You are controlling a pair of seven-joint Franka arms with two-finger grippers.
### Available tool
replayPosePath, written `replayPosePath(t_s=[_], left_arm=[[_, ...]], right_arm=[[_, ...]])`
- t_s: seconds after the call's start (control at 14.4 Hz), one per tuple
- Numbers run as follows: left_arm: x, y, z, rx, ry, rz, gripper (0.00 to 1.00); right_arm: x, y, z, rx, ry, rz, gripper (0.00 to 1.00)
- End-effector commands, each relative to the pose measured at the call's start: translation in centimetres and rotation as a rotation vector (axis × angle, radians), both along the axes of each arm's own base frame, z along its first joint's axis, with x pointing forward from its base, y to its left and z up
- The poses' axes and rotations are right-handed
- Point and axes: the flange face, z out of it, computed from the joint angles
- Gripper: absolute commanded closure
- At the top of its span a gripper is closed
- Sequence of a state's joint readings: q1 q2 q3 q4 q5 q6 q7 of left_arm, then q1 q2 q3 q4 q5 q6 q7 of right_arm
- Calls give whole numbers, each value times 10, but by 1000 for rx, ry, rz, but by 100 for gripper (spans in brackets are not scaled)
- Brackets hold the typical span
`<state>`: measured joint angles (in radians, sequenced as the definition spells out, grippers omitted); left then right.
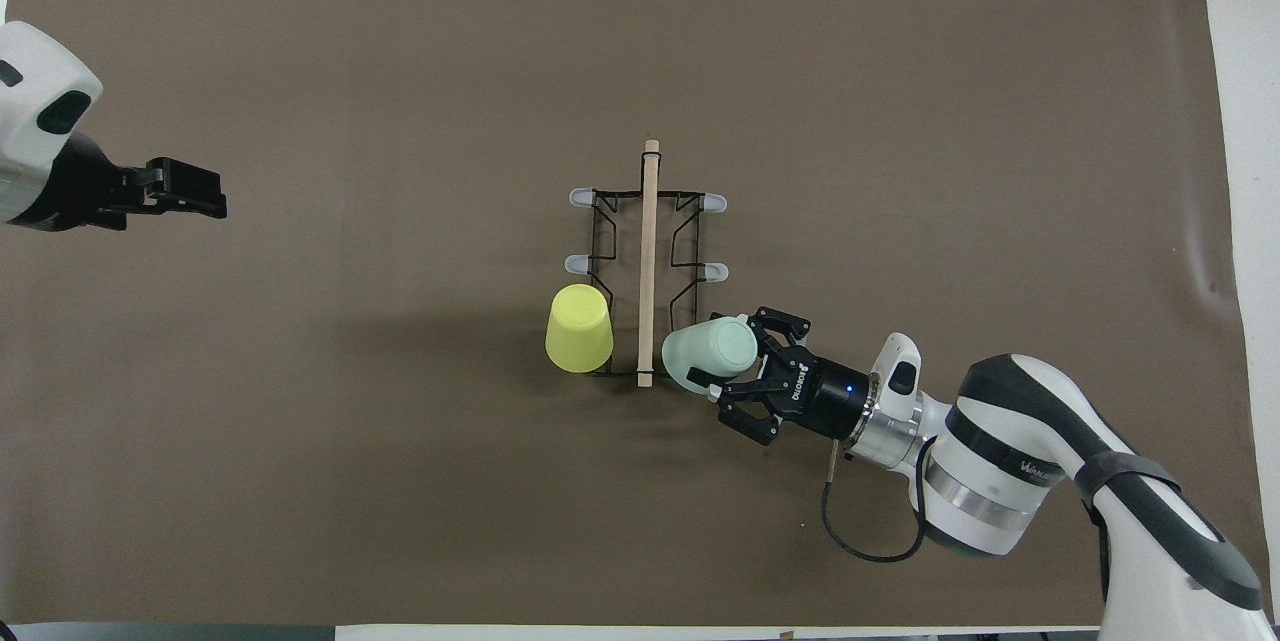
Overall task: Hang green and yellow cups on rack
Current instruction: 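Open the right gripper and withdraw both grippers from the rack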
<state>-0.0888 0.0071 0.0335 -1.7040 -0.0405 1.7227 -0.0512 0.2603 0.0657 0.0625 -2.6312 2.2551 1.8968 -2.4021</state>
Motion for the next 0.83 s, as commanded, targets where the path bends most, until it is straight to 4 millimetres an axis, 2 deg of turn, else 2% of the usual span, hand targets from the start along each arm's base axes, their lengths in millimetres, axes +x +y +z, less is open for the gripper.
replayPosePath(t_s=[0.0, 0.14, 0.28, 0.35, 0.42, 0.55, 0.62, 0.69, 0.76], left_arm=[[-6, 14, 41, -16, 14, -28, 0], [-7, 14, 59, -2, 15, -32, 0], [-12, 17, 67, -3, 21, -38, 0], [-15, 17, 69, -4, 27, -52, 0], [-19, 18, 68, -4, 48, -55, 0], [-24, 18, 65, -4, 57, -59, 0], [-26, 19, 63, -5, 56, -59, 0], [-27, 19, 63, -5, 56, -59, 0], [-27, 21, 62, -5, 59, -55, 0]], right_arm=[[-14, 0, -18, -21, -4, 11, 100], [-15, 0, -20, -23, -6, 11, 100], [-12, 1, -18, -19, -12, 12, 100], [-10, 1, -18, -20, -14, 14, 57], [-8, -1, -15, -15, -18, 9, 1], [10, -4, 0, 11, -37, 16, 0], [23, -14, 10, 10, -33, 47, 0], [34, -29, 18, -5, -28, 82, 0], [49, -53, 30, -21, -46, 102, 0]])
